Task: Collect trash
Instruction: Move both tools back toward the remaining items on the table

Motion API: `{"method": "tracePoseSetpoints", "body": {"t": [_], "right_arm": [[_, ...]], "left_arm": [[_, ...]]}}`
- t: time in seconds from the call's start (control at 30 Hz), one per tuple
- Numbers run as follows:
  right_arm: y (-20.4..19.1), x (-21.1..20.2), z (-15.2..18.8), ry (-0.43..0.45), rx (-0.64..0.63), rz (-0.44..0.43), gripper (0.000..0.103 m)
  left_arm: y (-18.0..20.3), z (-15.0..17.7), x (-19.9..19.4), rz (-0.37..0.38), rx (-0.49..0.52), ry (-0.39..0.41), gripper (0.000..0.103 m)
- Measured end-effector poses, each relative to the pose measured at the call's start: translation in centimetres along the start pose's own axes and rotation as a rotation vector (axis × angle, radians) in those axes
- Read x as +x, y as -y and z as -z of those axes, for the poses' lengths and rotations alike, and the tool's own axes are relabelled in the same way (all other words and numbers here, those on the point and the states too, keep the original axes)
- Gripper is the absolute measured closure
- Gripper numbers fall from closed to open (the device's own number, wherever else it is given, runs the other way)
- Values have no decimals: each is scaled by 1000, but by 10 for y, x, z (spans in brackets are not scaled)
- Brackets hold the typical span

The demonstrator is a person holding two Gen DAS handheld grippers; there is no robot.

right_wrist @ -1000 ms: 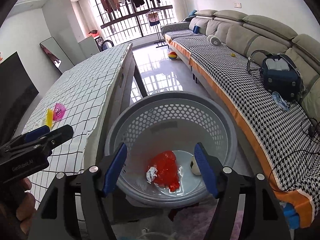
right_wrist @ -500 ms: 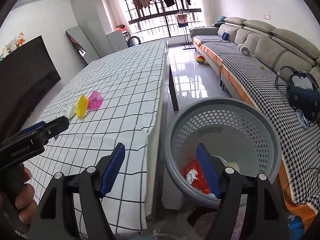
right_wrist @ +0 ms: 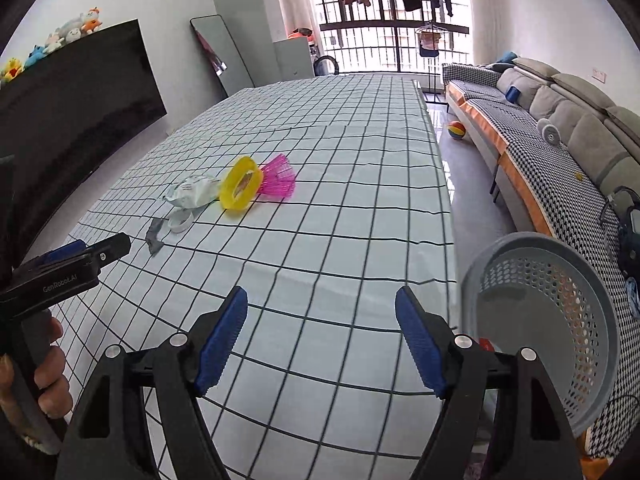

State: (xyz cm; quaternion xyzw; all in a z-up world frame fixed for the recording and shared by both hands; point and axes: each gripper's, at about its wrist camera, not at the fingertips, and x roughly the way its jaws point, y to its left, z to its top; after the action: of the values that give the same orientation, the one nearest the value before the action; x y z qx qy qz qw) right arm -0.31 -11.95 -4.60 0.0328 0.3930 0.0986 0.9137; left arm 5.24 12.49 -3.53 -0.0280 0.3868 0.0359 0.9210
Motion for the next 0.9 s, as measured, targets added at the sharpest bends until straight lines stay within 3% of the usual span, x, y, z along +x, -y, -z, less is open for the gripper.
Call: {"method": "tracePoseSetpoints", "body": {"t": [0.3,0.6,0.9], "right_arm": [[-44,31,-2,-49,-47,-29,30],[-55,43,-2,-76,-65,-18,30],[-53,50,-2,-94,-60,-20,30]], "left_arm": [[-54,-10,51,-62,-59,-64,7],[-57,-21,92,-58,-44,-127,8],[-58,-24,112,-68,-55,-174,33]]}}
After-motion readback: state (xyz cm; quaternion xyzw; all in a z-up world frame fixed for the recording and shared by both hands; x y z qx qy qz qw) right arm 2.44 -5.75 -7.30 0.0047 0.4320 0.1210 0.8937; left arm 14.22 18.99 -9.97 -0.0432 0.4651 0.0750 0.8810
